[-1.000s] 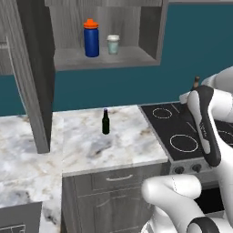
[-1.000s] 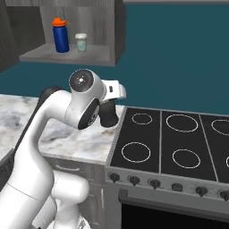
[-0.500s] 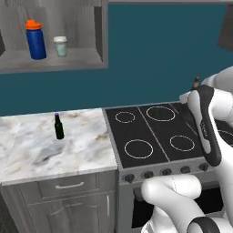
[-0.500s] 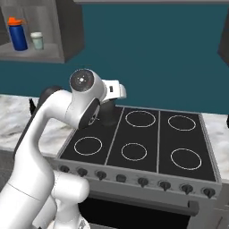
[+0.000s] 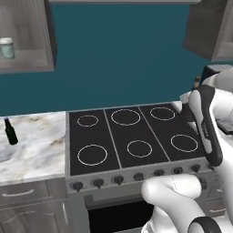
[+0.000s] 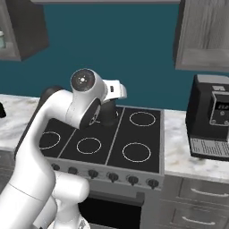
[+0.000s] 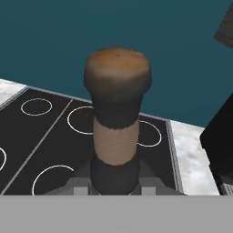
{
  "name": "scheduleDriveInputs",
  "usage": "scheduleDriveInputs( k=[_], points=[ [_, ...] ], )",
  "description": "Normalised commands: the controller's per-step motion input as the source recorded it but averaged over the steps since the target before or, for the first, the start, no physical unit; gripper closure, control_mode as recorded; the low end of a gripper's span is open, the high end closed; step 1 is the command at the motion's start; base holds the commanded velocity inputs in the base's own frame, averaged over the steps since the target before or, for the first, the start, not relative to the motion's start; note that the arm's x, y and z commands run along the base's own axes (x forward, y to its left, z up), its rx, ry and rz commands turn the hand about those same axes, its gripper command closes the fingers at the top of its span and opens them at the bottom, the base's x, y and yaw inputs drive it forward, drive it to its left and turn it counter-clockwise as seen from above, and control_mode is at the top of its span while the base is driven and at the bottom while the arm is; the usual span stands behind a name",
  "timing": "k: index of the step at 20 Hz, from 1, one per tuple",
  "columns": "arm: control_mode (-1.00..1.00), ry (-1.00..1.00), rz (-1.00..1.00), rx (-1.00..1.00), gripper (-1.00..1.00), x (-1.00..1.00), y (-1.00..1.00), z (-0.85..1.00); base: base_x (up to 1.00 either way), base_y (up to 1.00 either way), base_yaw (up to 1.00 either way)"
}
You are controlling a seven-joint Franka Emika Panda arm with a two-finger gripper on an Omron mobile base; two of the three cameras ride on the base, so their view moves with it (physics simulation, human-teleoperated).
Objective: Sort all alcoholic drinks to one cabinet, and non-alcoholic drinks to the other.
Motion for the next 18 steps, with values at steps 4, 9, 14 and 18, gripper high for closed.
scheduleDriveInputs(
  k=[4,9,14,18],
  points=[
    [1.0,0.0,0.0,0.0,1.0,0.0,0.0,0.0,0.14,-0.6,0.0],
    [1.0,0.0,0.0,0.0,1.0,0.0,0.0,0.0,0.2,-0.44,0.0],
    [1.0,0.0,0.0,0.0,1.0,0.0,0.0,0.0,0.21,-0.39,0.0],
    [1.0,0.0,0.0,0.0,1.0,0.0,0.0,0.0,0.24,-0.53,0.0]
  ],
)
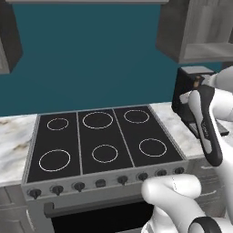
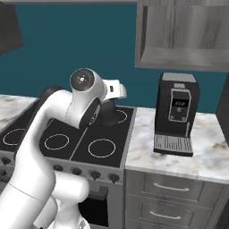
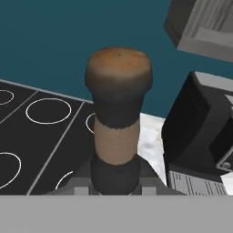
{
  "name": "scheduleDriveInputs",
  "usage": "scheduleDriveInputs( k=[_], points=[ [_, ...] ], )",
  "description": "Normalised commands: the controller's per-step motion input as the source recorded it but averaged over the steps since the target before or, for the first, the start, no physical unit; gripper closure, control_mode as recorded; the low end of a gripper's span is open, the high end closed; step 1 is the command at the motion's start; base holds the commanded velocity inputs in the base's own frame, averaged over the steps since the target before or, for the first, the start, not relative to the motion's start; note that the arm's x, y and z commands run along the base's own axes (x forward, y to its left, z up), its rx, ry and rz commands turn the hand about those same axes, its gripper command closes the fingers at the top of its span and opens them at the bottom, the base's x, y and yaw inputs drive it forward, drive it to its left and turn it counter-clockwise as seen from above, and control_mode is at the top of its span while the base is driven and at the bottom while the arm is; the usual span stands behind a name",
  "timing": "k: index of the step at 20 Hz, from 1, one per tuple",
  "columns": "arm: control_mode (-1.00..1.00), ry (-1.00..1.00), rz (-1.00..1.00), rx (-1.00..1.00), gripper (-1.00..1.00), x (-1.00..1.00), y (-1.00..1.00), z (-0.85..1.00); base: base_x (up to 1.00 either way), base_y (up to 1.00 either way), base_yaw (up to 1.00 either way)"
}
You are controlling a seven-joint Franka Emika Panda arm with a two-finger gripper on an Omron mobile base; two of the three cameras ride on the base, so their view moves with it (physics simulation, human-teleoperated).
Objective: Sort all alcoholic drinks to one cabinet, and non-alcoholic drinks to the other.
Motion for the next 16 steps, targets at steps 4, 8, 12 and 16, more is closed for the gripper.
scheduleDriveInputs(
  k=[4,8,12,16],
  points=[
    [1.0,0.0,0.0,0.0,1.0,0.0,0.0,0.0,0.31,-0.51,0.0],
    [1.0,0.0,0.0,0.0,1.0,0.0,0.0,0.0,0.31,-0.48,0.0],
    [1.0,0.0,0.0,0.0,1.0,0.0,0.0,0.0,0.34,-0.44,0.0],
    [1.0,0.0,0.0,0.0,1.0,0.0,0.0,0.0,0.31,-0.46,0.0]
  ],
)
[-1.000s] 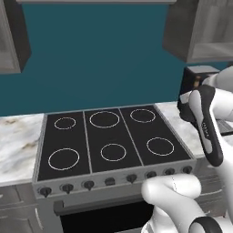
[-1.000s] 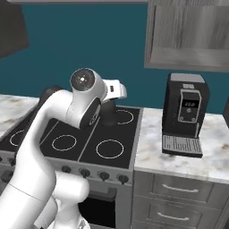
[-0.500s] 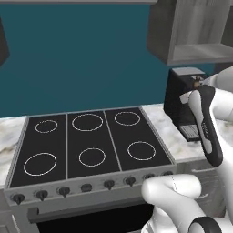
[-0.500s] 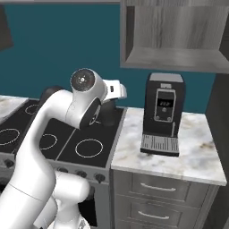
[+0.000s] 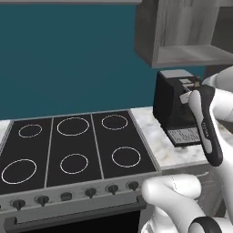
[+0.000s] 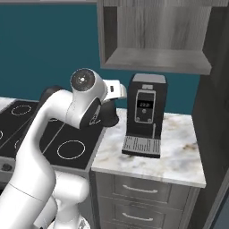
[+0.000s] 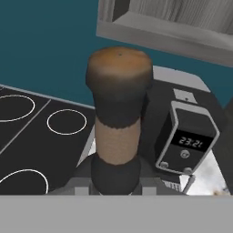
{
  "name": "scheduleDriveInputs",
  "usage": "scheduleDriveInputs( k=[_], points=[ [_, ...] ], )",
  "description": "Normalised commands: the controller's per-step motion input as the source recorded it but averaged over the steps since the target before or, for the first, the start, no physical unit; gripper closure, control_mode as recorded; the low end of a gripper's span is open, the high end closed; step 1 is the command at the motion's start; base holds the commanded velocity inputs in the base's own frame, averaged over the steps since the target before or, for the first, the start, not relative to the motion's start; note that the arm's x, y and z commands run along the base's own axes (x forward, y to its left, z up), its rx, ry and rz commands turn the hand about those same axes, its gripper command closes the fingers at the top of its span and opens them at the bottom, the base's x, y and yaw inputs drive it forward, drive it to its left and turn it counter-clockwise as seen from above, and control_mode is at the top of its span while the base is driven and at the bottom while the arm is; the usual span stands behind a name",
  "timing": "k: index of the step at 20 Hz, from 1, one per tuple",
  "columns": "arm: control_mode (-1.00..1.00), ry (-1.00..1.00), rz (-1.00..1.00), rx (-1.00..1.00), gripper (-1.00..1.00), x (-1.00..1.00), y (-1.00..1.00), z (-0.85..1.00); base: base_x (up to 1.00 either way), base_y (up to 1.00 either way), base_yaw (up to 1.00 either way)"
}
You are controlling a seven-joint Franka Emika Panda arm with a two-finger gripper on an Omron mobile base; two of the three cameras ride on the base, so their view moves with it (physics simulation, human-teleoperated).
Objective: Sort all alcoholic drinks to one cabinet, and non-alcoholic drinks to the other.
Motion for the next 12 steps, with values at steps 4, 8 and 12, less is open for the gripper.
scheduleDriveInputs(
  k=[4,8,12],
  points=[
    [1.0,0.0,0.0,0.0,1.0,0.0,0.0,0.0,0.27,-0.45,0.0],
    [1.0,0.0,0.0,0.0,1.0,0.0,0.0,0.0,0.32,-0.35,0.0],
    [1.0,0.0,0.0,0.0,1.0,0.0,0.0,0.0,0.36,-0.25,0.0]
  ],
)
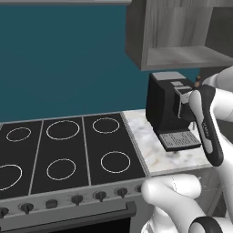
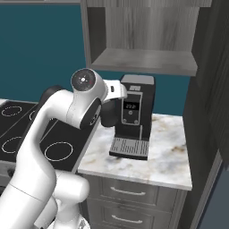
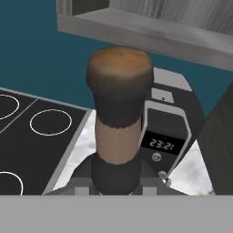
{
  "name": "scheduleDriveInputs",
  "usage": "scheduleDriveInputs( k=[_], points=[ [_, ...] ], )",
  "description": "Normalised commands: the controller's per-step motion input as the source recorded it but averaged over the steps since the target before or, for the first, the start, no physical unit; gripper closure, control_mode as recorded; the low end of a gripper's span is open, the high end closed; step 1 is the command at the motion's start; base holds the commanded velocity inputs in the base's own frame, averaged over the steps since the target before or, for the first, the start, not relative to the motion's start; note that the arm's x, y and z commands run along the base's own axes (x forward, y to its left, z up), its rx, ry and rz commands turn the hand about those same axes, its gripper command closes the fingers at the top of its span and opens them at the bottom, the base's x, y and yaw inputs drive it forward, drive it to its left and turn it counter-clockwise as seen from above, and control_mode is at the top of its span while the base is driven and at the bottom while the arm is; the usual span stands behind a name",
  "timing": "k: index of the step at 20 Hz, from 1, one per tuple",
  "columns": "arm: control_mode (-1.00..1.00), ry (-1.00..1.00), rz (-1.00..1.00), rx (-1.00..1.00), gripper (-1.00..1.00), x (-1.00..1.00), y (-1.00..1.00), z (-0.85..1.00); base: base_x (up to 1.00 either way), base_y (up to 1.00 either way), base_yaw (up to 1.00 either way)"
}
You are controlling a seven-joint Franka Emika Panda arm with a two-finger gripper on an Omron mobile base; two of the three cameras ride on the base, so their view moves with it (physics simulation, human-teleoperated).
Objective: Sort all alcoholic drinks to one cabinet, and non-alcoholic drinks to the other.
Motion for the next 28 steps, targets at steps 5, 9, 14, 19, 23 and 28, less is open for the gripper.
scheduleDriveInputs(
  k=[5,9,14,19,23,28],
  points=[
    [1.0,0.0,0.0,0.0,1.0,0.0,0.0,0.0,0.38,-0.32,0.0],
    [1.0,0.0,0.0,0.0,1.0,0.0,0.0,0.0,0.35,-0.37,0.0],
    [1.0,0.0,0.0,0.0,1.0,0.0,0.0,0.0,0.22,-0.48,0.0],
    [1.0,0.0,0.0,0.0,1.0,0.0,0.0,0.0,0.0,-0.46,0.0],
    [1.0,0.0,0.0,0.0,1.0,0.0,0.0,0.0,0.02,-0.34,-0.01],
    [1.0,0.0,0.0,0.0,1.0,0.0,0.0,0.0,0.36,-0.17,-0.02]
  ],
)
